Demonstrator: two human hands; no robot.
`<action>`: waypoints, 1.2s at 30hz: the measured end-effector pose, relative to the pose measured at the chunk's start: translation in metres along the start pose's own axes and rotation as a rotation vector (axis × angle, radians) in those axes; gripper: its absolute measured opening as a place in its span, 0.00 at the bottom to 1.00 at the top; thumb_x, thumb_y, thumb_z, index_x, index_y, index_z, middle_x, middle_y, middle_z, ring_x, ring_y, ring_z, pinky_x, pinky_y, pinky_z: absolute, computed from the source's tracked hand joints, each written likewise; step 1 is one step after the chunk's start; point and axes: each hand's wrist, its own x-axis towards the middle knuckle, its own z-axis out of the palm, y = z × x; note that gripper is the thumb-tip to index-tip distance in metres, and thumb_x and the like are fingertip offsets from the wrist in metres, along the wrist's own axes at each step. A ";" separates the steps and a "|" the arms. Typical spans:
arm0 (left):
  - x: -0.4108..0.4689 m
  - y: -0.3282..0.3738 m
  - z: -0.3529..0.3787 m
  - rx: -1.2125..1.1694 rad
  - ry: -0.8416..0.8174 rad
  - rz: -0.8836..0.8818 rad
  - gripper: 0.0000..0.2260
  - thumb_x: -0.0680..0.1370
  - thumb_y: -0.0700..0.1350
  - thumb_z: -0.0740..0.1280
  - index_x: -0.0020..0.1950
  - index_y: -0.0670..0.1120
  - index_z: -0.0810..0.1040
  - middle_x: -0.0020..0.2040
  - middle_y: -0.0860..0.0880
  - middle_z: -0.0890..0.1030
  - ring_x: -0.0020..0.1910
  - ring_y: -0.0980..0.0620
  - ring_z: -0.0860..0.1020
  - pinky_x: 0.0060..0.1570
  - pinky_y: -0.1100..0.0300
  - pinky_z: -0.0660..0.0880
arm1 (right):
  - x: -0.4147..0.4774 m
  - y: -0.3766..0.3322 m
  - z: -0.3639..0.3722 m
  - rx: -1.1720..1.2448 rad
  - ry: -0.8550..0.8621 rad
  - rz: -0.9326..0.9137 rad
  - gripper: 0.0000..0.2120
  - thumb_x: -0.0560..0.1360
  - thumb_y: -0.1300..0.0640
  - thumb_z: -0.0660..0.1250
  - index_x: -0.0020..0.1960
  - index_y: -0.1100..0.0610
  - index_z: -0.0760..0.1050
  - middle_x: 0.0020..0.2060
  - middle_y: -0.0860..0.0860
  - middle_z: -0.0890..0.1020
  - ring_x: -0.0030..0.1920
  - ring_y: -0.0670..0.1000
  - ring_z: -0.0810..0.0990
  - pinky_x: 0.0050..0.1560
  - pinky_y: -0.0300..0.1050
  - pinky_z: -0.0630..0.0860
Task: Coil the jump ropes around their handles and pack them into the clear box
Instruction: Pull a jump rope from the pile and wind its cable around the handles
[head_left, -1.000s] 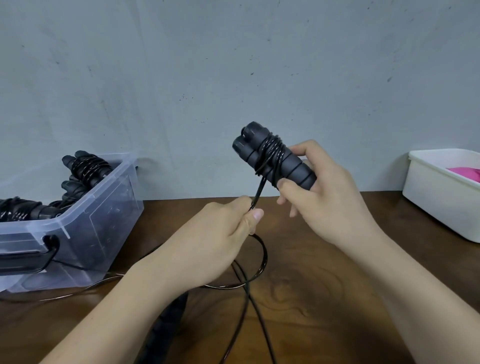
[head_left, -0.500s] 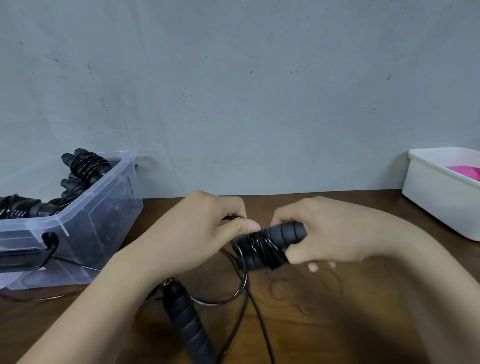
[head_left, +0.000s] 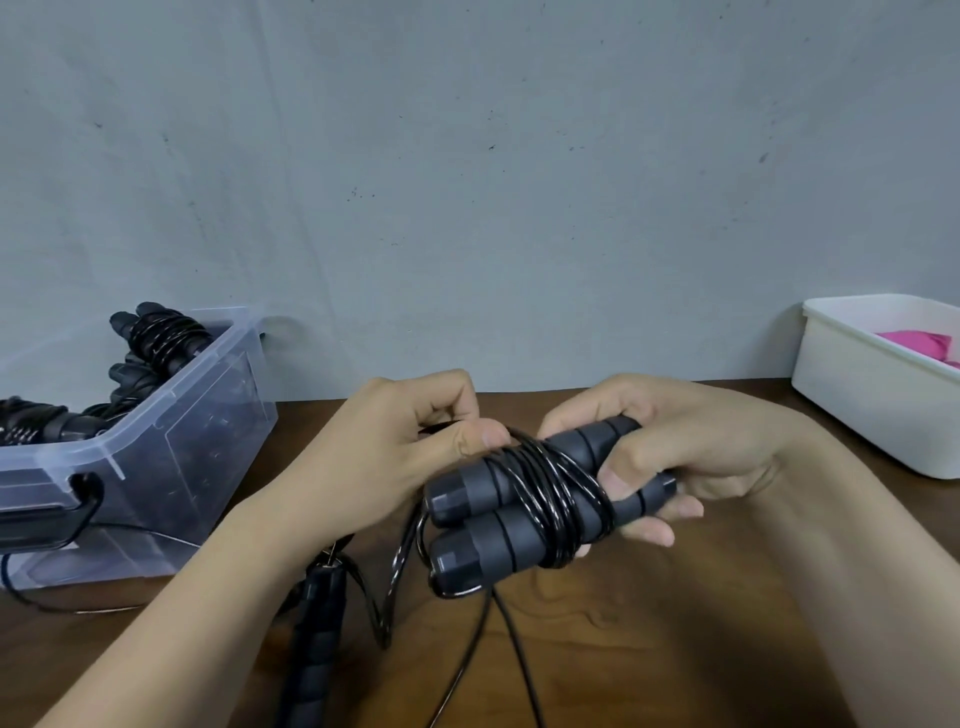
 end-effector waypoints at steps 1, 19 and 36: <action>0.000 -0.003 -0.002 0.016 -0.009 -0.012 0.21 0.80 0.64 0.67 0.43 0.46 0.77 0.36 0.46 0.81 0.36 0.41 0.76 0.36 0.51 0.73 | 0.001 0.001 -0.001 0.024 0.010 -0.020 0.13 0.75 0.65 0.66 0.58 0.66 0.78 0.48 0.70 0.84 0.28 0.51 0.80 0.19 0.38 0.65; 0.000 -0.012 0.030 0.218 -0.052 -0.156 0.19 0.86 0.61 0.58 0.41 0.51 0.68 0.30 0.50 0.72 0.30 0.53 0.70 0.33 0.59 0.67 | 0.030 0.008 0.006 -0.070 0.932 -0.353 0.08 0.81 0.67 0.68 0.60 0.65 0.78 0.48 0.69 0.85 0.36 0.58 0.81 0.35 0.50 0.75; -0.001 -0.011 0.002 0.381 -0.069 -0.137 0.16 0.84 0.61 0.64 0.42 0.52 0.73 0.32 0.48 0.77 0.31 0.51 0.74 0.35 0.54 0.72 | 0.033 0.030 -0.007 -0.961 0.898 0.315 0.10 0.78 0.55 0.69 0.57 0.46 0.75 0.40 0.51 0.83 0.38 0.54 0.84 0.41 0.55 0.83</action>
